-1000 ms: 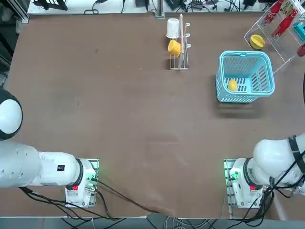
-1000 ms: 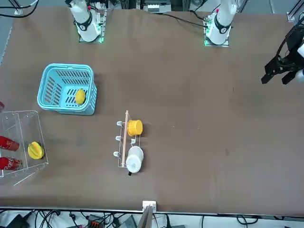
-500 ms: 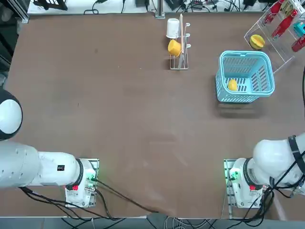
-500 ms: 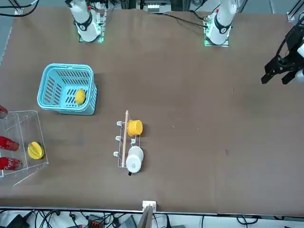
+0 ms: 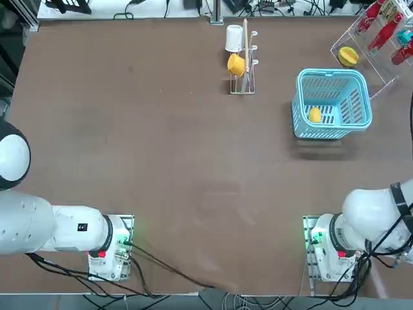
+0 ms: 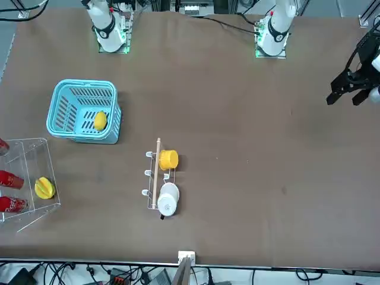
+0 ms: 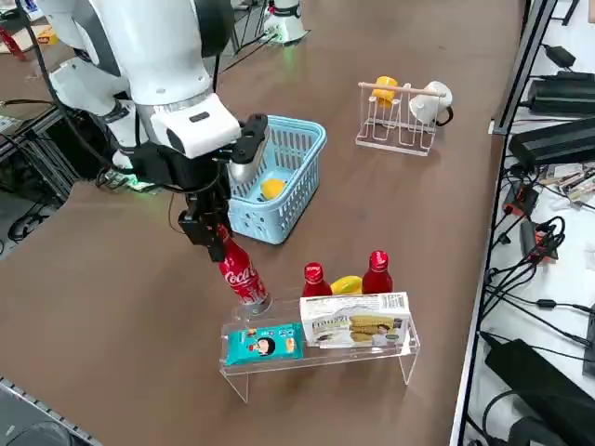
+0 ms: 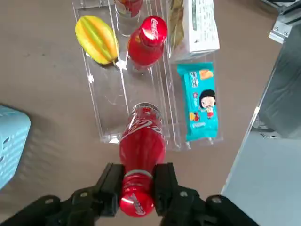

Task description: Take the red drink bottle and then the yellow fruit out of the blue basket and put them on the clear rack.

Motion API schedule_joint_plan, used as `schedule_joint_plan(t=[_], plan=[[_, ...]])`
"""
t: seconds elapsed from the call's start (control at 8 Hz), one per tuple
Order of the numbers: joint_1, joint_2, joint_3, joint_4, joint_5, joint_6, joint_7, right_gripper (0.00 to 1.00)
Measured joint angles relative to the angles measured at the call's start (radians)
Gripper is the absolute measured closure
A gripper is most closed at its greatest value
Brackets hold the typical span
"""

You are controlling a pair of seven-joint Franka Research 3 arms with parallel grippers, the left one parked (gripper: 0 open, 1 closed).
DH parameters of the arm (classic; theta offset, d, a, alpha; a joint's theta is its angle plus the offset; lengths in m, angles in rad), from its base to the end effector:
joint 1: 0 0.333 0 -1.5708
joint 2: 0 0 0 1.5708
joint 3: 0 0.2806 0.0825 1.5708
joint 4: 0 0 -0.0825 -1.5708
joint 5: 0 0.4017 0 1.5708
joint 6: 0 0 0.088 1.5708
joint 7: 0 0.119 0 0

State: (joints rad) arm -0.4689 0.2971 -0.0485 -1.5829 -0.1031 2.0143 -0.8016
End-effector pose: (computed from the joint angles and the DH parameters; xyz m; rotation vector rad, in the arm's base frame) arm 0.5819 -0.3362 0.4280 2.9326 0.4812 0.0578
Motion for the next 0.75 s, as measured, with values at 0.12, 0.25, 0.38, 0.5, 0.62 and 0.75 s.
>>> schedule_joint_plan(t=[0.12, 0.25, 0.38, 0.5, 0.62, 0.75], plan=[[0.000, 0.012, 0.001, 0.000, 0.005, 0.010, 0.000, 0.63], [0.001, 0.023, 0.002, 0.001, 0.007, 0.014, 0.000, 0.63], [0.000, 0.036, 0.002, 0.003, 0.007, 0.017, 0.000, 0.63], [0.001, 0.049, 0.002, 0.012, 0.007, 0.018, 0.000, 0.63], [0.001, 0.066, 0.002, 0.027, 0.007, 0.019, 0.000, 0.63], [0.001, 0.083, 0.003, 0.047, 0.007, 0.020, 0.000, 0.63]])
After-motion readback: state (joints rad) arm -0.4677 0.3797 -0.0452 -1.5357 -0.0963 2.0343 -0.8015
